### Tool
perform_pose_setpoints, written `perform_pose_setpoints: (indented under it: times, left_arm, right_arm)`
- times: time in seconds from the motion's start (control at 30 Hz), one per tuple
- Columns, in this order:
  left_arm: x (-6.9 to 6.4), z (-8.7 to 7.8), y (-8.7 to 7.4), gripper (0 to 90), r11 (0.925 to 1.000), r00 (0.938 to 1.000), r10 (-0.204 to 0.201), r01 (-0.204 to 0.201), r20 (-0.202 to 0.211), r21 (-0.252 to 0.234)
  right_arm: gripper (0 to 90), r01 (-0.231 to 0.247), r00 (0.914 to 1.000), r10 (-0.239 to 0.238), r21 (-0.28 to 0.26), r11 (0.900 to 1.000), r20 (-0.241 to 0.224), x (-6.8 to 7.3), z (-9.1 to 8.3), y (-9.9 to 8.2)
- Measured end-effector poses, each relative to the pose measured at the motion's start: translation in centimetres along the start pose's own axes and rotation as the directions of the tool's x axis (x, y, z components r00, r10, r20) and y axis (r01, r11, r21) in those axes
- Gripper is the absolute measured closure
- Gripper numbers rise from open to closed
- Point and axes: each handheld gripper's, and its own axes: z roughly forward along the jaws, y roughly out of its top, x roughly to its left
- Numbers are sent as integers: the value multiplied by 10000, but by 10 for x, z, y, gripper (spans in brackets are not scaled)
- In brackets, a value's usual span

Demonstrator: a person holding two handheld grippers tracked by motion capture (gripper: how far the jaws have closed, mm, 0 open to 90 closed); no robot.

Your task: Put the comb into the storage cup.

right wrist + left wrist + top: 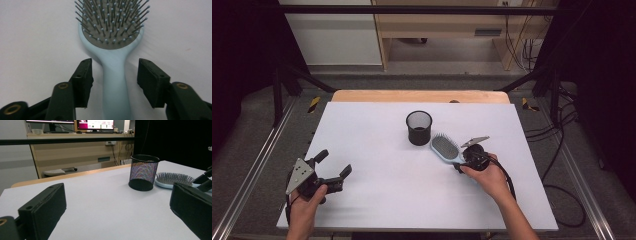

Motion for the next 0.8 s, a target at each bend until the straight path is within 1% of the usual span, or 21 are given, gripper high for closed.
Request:
perform_pose_setpoints:
  times: [0.07, 0.1, 0.17, 0.27, 0.43, 0.63, 0.8]
  left_arm:
    - [1, 0, 0, 8, 10000, 10000, -22, 22, -18, -6]
    - [1, 0, 0, 9, 10000, 10000, -31, 31, -23, -8]
    - [2, -1, 0, 9, 10000, 10000, -76, 76, -50, -25]
    - [2, -1, 0, 9, 10000, 9999, -85, 84, -62, -28]
    - [2, -1, 0, 8, 10000, 10000, -72, 72, -49, -25]
    - [2, -1, 0, 8, 10000, 10000, -54, 54, -56, 0]
    - [2, -1, 0, 9, 10000, 10000, -52, 52, -52, 3]
  right_arm:
    - [512, 15, 10000, -15, 145, 9999, 1, 1, 1, 2]
    - [525, 91, 10000, -91, 161, 9998, 27, 1, 2, 2]
    - [548, 52, 10000, -53, 206, 9998, 35, 2, 2, 3]
    - [571, 119, 9999, -121, 296, 9995, 52, 1, 4, 2]
    - [597, 136, 9999, -139, 304, 9994, 77, 1, 4, 2]
    - [613, 390, 9990, -395, 264, 9989, 203, 2, 4, 2]
    - [662, 454, 9988, -459, 288, 9986, 167, 4, 4, 2]
